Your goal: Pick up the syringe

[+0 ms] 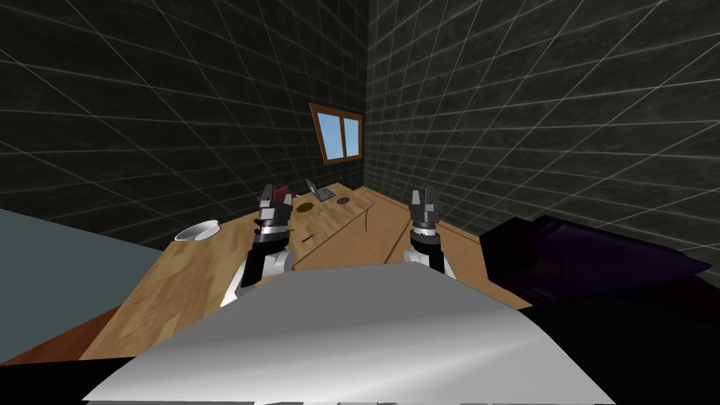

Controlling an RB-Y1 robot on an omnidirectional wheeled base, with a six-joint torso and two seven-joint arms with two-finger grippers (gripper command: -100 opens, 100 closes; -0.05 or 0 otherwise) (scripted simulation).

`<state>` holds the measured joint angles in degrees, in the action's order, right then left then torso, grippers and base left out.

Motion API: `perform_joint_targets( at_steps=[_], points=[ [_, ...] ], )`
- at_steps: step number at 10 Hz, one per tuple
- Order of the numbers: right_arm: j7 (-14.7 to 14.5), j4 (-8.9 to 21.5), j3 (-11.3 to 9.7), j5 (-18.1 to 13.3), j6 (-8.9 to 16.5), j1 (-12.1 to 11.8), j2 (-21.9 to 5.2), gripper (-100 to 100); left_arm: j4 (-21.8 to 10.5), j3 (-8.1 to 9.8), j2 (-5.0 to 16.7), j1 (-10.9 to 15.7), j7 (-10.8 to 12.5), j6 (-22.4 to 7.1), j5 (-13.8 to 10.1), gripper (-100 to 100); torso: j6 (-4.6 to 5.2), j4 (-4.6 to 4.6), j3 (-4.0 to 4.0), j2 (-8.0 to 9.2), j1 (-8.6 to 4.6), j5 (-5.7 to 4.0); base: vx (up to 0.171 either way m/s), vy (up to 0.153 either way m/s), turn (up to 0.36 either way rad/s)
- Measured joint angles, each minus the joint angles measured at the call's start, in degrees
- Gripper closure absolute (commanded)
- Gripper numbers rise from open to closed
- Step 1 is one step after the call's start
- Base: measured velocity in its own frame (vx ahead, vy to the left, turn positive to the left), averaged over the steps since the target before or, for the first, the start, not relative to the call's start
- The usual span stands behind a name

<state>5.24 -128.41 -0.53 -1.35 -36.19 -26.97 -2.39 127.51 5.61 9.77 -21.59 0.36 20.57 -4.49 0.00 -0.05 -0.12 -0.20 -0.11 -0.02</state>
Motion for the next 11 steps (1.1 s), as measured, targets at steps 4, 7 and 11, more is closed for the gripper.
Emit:
perform_joint_targets(
  at_steps=[4,7,11],
  points=[
    [0.0,0.0,0.0,0.0,0.0,0.0,0.0,0,-3.8,1.51,2.09,2.35,1.03,-5.65,-2.07,-100,-0.01,0.01,0.04,0.06,0.02,0.0,0.034,-0.031,-0.005],
    [0.0,0.0,0.0,0.0,0.0,0.0,0.0,0,-6.05,2.43,3.25,3.73,1.74,-9.97,-3.68,-100,0.0,0.01,0.03,0.04,0.0,0.0,0.036,-0.027,-0.004],
    [0.0,0.0,0.0,0.0,0.0,0.0,0.0,0,-9.92,3.96,5.06,6.13,2.93,-16.99,-5.92,-100,0.0,0.0,0.01,0.01,0.01,0.0,0.04,-0.029,-0.008]
  ],
)
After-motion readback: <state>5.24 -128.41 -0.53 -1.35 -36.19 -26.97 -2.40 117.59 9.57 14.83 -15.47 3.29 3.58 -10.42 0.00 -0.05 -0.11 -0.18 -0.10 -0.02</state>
